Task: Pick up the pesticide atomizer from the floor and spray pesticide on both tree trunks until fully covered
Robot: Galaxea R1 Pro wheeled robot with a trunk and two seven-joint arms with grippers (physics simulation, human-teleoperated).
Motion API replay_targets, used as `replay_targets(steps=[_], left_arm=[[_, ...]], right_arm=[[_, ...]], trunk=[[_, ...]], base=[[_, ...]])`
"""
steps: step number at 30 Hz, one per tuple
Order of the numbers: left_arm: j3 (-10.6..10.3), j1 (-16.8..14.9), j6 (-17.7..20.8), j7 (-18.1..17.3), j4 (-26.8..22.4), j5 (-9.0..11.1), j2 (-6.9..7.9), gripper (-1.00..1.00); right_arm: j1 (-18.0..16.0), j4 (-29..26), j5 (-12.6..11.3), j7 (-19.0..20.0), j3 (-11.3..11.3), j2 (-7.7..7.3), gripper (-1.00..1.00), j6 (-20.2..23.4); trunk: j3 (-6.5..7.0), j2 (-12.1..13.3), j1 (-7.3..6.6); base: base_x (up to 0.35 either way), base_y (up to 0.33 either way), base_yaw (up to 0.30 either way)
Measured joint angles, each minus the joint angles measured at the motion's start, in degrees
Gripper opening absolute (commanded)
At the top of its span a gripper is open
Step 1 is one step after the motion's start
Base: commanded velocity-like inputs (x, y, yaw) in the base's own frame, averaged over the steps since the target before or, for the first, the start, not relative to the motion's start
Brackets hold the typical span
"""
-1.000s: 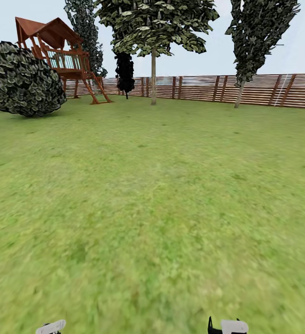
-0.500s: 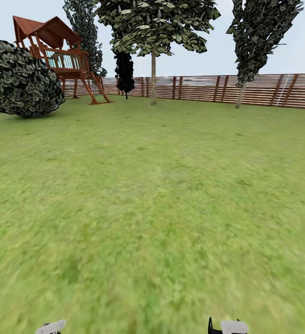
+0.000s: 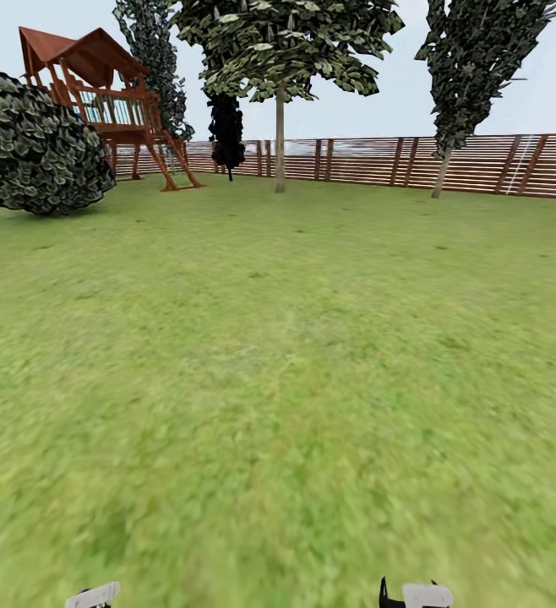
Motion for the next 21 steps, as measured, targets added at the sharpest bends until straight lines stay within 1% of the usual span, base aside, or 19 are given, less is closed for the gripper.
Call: replay_targets(steps=[21], left_arm=[[0.0,0.0,0.0,0.0,0.0,0.0,0.0,-1.0]], right_arm=[[0.0,0.0,0.0,0.0,0.0,0.0,1.0,0.0]], trunk=[[0.0,0.0,0.0]], base=[[0.339,0.0,0.0]])
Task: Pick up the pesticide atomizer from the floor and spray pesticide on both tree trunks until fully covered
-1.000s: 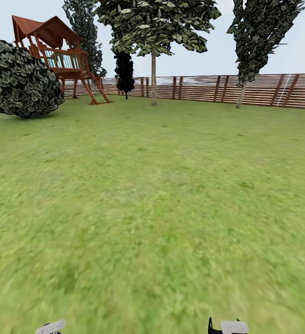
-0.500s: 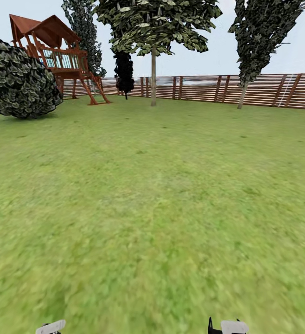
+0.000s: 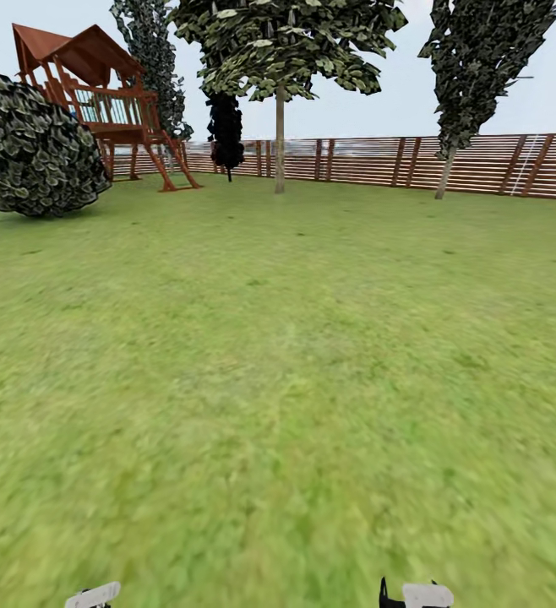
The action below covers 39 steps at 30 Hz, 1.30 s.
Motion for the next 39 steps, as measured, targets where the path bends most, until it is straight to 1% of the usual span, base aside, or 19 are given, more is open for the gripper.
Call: replay_targets(steps=[39], left_arm=[[0.0,0.0,0.0,0.0,0.0,0.0,-0.01,-1.0]], right_arm=[[0.0,0.0,0.0,0.0,0.0,0.0,1.0,0.0]], trunk=[[0.0,0.0,0.0]], base=[[0.339,0.0,0.0]])
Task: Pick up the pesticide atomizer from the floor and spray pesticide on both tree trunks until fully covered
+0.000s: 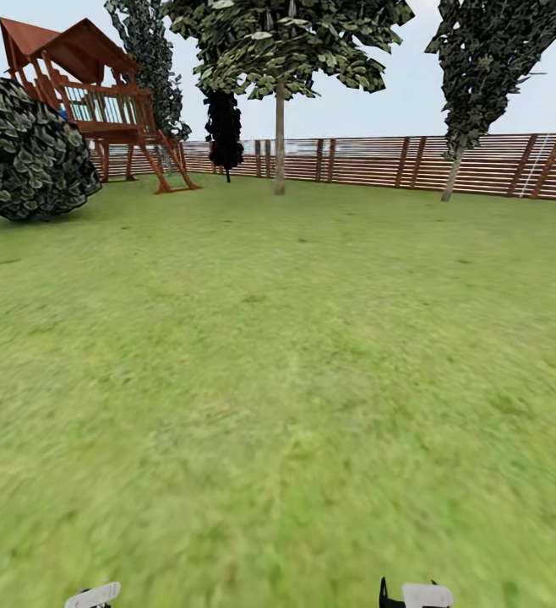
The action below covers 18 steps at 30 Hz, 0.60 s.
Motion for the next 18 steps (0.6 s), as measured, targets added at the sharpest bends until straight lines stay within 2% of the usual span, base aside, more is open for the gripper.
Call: replay_targets(steps=[18], left_arm=[[-0.1,0.0,0.0,0.0,0.0,0.0,-0.06,-1.0]], right_arm=[[0.0,0.0,0.0,0.0,0.0,0.0,1.0,0.0]], trunk=[[0.0,0.0,0.0]], base=[[0.339,0.0,0.0]])
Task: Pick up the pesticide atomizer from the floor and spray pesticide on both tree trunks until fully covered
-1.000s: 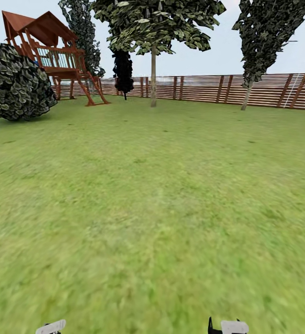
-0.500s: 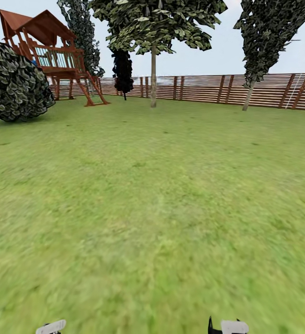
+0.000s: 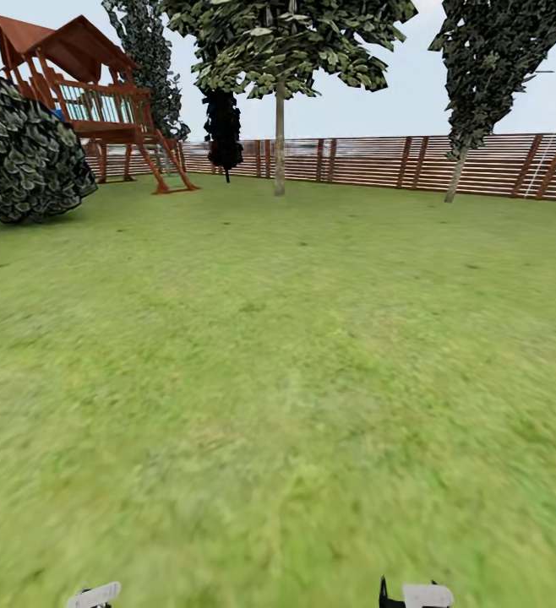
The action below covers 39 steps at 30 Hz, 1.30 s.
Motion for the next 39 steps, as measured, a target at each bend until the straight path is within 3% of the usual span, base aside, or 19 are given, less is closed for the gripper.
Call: replay_targets(steps=[39], left_arm=[[0.1,0.0,0.0,0.0,0.0,0.0,0.07,-1.0]], right_arm=[[0.0,0.0,0.0,0.0,0.0,0.0,1.0,0.0]], trunk=[[0.0,0.0,0.0]], base=[[0.339,0.0,0.0]])
